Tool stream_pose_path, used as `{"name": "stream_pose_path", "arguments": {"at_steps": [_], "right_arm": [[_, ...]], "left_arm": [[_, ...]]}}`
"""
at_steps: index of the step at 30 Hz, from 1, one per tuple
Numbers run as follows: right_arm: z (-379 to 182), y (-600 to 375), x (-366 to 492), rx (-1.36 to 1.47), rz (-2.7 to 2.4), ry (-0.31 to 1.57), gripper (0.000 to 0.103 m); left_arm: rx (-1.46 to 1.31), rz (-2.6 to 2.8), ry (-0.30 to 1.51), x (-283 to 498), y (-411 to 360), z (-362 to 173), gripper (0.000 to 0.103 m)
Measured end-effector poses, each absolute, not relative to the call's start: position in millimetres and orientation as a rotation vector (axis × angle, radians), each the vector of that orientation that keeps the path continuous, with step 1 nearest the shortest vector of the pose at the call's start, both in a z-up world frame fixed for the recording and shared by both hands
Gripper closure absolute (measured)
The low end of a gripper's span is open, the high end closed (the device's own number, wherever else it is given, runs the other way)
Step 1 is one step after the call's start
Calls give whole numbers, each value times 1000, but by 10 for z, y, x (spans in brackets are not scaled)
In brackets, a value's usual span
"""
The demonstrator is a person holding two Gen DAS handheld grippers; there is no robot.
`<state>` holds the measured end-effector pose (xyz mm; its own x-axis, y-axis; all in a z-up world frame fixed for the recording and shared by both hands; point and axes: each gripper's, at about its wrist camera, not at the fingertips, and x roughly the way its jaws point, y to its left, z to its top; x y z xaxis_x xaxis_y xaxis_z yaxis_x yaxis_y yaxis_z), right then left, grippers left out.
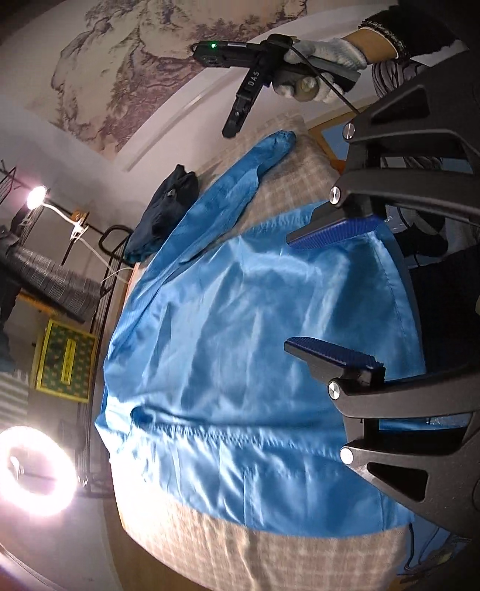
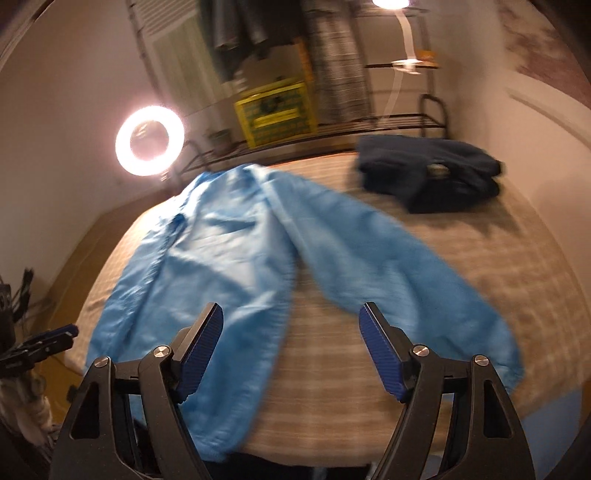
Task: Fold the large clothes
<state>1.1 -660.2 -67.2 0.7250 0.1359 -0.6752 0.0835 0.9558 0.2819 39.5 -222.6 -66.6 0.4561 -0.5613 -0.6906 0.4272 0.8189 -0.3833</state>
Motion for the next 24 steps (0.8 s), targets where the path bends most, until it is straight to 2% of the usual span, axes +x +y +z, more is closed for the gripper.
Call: {"name": "stream_pose_path", "arguments": {"at_steps": [14,24], "right_arm": [[-1576,-8229,-354,653,-318,860,27],[-1931,-8450,-285,729,-361,939,27]], "left_arm": [[-157,-602,986,692,-2573,-950,52],[-165,-582,1000,791,-2598,-1019,52]]}}
